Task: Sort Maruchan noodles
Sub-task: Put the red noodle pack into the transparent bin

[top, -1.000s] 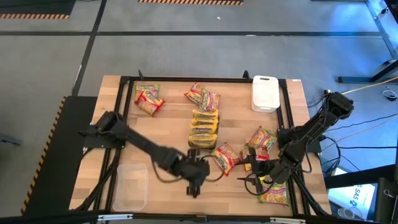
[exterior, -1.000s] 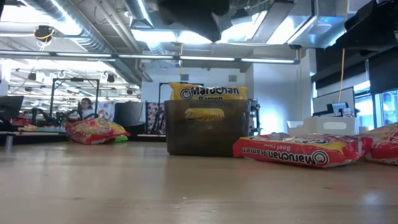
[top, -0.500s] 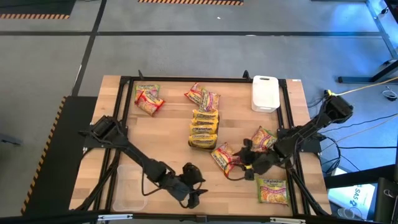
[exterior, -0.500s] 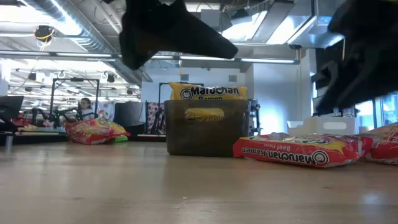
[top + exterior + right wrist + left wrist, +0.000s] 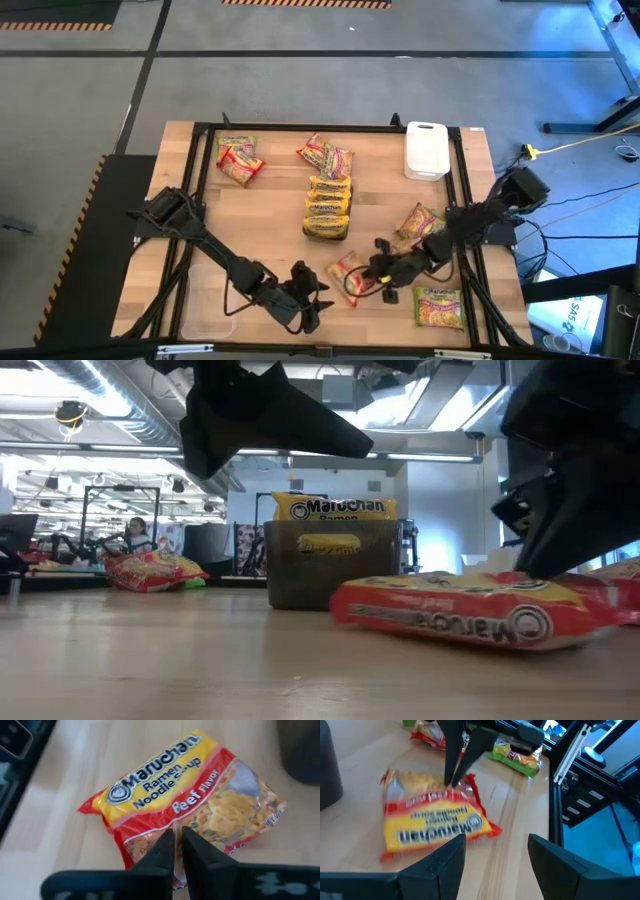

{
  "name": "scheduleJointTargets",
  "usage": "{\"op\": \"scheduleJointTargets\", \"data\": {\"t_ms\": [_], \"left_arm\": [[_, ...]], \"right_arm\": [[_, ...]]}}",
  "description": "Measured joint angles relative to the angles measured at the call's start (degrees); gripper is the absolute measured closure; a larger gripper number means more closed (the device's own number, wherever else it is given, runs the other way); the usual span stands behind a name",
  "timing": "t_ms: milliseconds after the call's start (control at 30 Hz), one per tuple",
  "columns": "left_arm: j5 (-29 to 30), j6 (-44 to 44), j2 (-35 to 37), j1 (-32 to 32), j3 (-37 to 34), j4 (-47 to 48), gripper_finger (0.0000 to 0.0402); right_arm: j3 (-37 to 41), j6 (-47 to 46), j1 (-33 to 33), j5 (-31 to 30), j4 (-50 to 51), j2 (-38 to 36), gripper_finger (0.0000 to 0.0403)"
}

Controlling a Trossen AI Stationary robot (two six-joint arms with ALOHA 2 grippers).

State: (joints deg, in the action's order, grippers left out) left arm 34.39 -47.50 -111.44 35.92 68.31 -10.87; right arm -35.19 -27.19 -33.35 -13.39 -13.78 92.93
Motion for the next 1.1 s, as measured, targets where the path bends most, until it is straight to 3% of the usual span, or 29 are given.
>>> {"op": "scheduleJointTargets", "data": {"t_ms": [200,400,500,600,833,1100], "left_arm": [[-0.7,0.5,0.0,0.0,0.0,0.3,0.0193],[-2.4,-3.3,0.0,0.5,0.0,3.2,0.0193],[-4.7,-8.0,-0.5,1.1,0.0,5.6,0.0193],[-7.5,-13.2,-2.3,1.6,0.0,6.2,0.0193],[-8.5,-19.9,-7.4,0.3,0.0,6.3,0.0193],[1.4,-19.5,-8.1,-3.3,-0.1,7.7,0.0193]], "right_arm": [[-9.0,3.6,0.0,0.5,2.1,6.7,0.0391],[-18.9,5.3,-0.8,1.3,23.2,2.4,0.0391],[-19.9,2.0,-1.7,-1.7,33.9,1.0,0.0391],[-18.6,-2.9,-2.1,-6.1,36.6,1.0,0.0391],[-14.5,-5.6,-2.6,-4.2,26.1,4.7,0.0391],[-14.3,-8.6,-3.2,6.1,13.0,10.5,0.0391]]}}
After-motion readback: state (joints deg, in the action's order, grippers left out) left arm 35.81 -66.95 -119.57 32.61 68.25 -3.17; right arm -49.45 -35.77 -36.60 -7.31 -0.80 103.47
